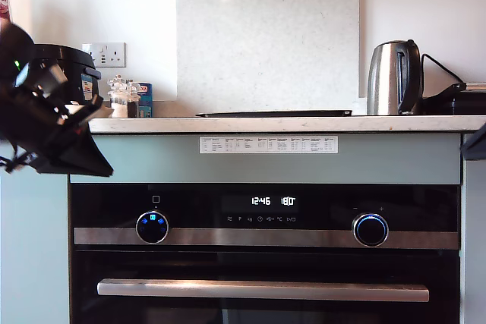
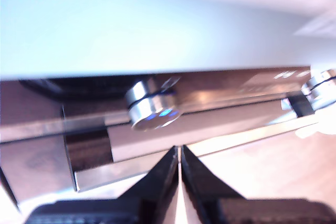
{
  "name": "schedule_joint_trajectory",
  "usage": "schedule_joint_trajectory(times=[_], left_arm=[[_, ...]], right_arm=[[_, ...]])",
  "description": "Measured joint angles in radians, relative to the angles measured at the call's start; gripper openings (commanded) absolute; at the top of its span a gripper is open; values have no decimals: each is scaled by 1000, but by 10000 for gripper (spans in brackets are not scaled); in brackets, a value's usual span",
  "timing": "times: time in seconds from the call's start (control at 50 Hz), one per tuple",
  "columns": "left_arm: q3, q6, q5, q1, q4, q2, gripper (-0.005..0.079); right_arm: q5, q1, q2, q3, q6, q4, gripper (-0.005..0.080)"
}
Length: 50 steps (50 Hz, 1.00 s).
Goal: Switch the oven into grill with fan mode by turning the left rotary switch to the symbol with a fan and a grill above it
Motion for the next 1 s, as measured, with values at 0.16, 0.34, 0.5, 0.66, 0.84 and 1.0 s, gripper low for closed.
schedule_joint_trajectory(times=[0.16, 0.34, 0.5, 0.66, 0.84, 1.0], left_arm=[[-72, 0, -35, -56, -82, -142, -22], [-97, 7, -114, -177, -137, -318, -22], [-158, 7, -232, -277, -127, -492, -22], [-296, 6, -298, -325, -82, -609, -22], [-424, 6, -367, -344, -80, -776, -22], [-515, 6, -406, -343, -32, -949, -22]], right_arm=[[71, 0, 0, 0, 55, -5, -12], [107, 0, 0, 0, 61, -47, -12], [201, 0, 0, 0, 86, -44, -12], [291, 0, 0, 0, 98, -18, -12], [351, 0, -19, 0, 108, 25, -12], [363, -5, -39, 0, -7, 33, -12]])
